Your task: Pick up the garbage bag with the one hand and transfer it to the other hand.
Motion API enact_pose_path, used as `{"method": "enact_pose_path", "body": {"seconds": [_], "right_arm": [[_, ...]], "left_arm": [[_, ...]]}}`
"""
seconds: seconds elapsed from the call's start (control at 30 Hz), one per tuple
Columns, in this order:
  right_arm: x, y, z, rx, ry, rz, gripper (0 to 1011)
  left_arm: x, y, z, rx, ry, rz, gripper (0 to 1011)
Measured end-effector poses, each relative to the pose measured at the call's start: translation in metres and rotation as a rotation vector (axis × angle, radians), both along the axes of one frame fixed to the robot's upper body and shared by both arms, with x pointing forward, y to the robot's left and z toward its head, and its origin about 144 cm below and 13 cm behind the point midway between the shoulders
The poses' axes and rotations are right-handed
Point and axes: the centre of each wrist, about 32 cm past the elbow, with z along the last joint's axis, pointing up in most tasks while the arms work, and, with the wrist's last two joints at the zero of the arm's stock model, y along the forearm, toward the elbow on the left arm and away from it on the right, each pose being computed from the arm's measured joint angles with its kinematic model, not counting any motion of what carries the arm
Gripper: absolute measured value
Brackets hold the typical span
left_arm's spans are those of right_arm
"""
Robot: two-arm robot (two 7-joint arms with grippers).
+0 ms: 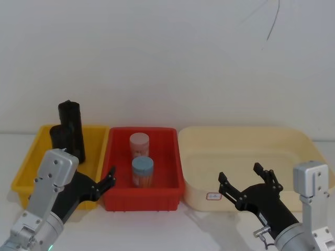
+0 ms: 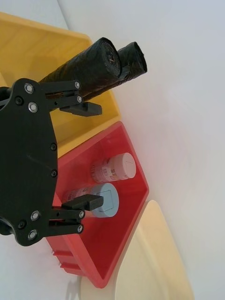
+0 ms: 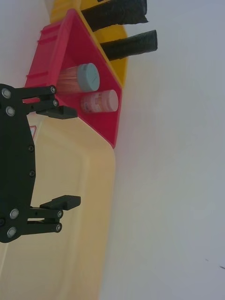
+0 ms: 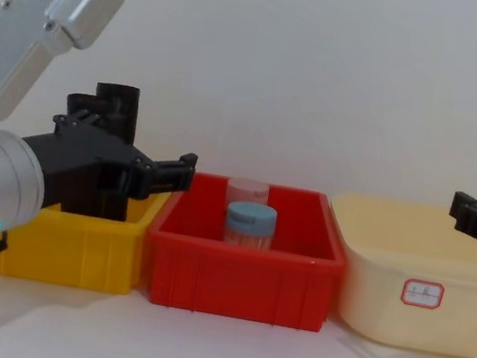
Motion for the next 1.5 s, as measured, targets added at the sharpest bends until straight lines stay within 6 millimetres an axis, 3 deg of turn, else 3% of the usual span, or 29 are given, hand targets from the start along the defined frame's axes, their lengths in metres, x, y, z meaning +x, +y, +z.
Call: {"method": "enact_pose_path", "body": {"seconds": [0.83, 1.5], "right_arm": [[0.000, 0.000, 0.000, 0.000, 0.000, 0.000, 1000], [0.000, 0.000, 0.000, 0.000, 0.000, 0.000, 1000]], "left_arm": [[0.003, 0.001, 0.002, 0.000, -0.013, -0.002, 1001], [0.008, 0.040, -0.002, 0.012, -0.022, 0.041, 1001]]}}
